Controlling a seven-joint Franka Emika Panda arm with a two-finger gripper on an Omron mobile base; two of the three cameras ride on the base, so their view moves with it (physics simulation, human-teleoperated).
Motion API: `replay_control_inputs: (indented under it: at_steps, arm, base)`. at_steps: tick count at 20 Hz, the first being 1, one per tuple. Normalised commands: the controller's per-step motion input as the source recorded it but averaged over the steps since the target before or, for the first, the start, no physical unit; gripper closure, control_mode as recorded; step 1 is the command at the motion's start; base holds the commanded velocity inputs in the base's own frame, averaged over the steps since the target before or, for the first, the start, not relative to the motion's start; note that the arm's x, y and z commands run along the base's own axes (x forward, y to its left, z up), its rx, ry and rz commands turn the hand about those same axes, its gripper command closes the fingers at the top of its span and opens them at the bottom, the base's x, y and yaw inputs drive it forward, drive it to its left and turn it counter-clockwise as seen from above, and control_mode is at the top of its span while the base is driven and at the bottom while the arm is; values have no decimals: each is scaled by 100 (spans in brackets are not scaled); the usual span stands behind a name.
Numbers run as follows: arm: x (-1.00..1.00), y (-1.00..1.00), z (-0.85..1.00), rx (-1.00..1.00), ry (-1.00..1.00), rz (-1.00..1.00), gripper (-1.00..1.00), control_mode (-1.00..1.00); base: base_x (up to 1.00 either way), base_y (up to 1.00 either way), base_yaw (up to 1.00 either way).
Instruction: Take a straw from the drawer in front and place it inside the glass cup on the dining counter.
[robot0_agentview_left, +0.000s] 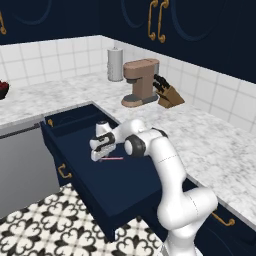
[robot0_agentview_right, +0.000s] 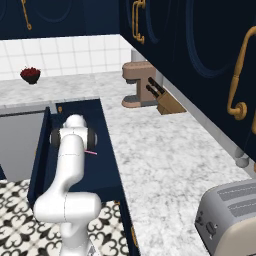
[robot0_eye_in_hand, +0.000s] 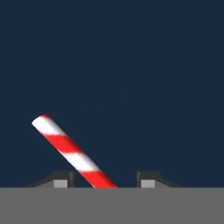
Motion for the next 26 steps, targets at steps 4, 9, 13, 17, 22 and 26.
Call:
replay_control_inputs:
  at_steps: [4,9,13,17,22,26]
  arm:
    - [0,0,-16,0,0,8,100,-100]
    - [-2,1,10,1,-1,1,100,-100]
    - [-23,0,67,8,-8,0,100,-100]
    - [-39,0,96,8,-12,-2,100,-100]
    - [-76,0,100,4,-19,-13,100,-100]
    - [-97,0,100,2,-26,-21,100,-100]
  base:
    - [0,0,0]
    - [0,0,0]
    - [0,0,0]
    - [0,0,0]
    - [0,0,0]
    - [0,0,0]
